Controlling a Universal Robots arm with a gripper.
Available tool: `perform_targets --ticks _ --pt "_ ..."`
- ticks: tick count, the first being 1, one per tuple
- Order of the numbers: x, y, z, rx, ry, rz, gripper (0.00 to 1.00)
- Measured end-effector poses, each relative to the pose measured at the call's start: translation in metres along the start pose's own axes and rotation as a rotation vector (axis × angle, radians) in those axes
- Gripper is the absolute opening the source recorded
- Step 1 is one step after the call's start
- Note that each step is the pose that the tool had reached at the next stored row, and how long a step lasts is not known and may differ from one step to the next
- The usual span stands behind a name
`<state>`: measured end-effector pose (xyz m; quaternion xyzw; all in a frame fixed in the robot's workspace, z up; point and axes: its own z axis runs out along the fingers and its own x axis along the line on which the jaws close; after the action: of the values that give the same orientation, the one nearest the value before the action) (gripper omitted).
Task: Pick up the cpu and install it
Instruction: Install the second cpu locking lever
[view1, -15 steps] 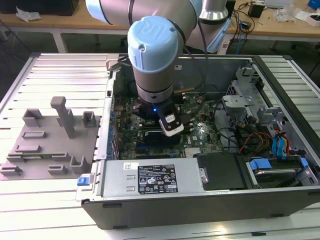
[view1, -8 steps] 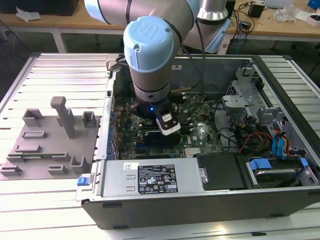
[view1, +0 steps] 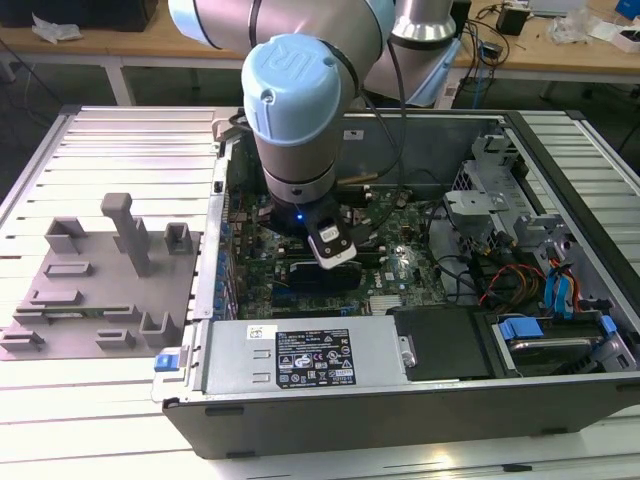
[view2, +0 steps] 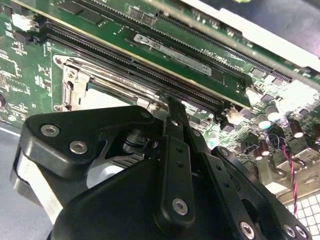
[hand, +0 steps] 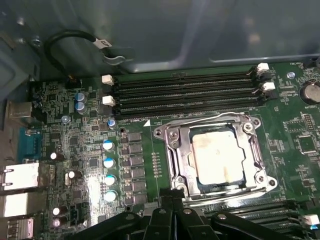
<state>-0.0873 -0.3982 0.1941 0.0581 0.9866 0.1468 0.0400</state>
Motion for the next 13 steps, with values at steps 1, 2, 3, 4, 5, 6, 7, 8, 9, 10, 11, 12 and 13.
perform_targets --ticks 1,2,3,4,5,6,7,8,9,10,11,12,13 --pt "0.0004 0.0003 0.0004 0.0000 0.0000 0.000 0.11" --pt "0.0007 0.0009 0.0009 0.0001 0.0000 0.000 0.11" --pt "0.0008 0.0011 0.0011 0.0001 0.0000 0.001 0.11" --pt "0.0008 0.0013 0.0012 0.0001 -0.0001 0.001 0.11" --pt "0.0008 0.0014 0.0013 0.0004 -0.0001 0.001 0.11" --pt "0.0008 0.0015 0.0013 0.0005 -0.0002 0.001 0.11" --pt "0.0009 0.0016 0.0011 0.0006 -0.0003 0.001 0.11" --pt "0.0009 0.0016 0.0010 0.0010 -0.0005 0.001 0.11" --pt "0.0008 0.0016 0.0010 0.0015 -0.0005 0.001 0.11" --pt "0.0008 0.0016 0.0009 0.0023 -0.0005 0.001 0.11" --pt "0.0008 0.0017 0.0009 0.0029 -0.0006 0.001 0.11" --pt "0.0008 0.0016 0.0009 0.0035 -0.0006 0.001 0.11" --pt "0.0008 0.0016 0.0009 0.0038 -0.0006 0.000 0.11"
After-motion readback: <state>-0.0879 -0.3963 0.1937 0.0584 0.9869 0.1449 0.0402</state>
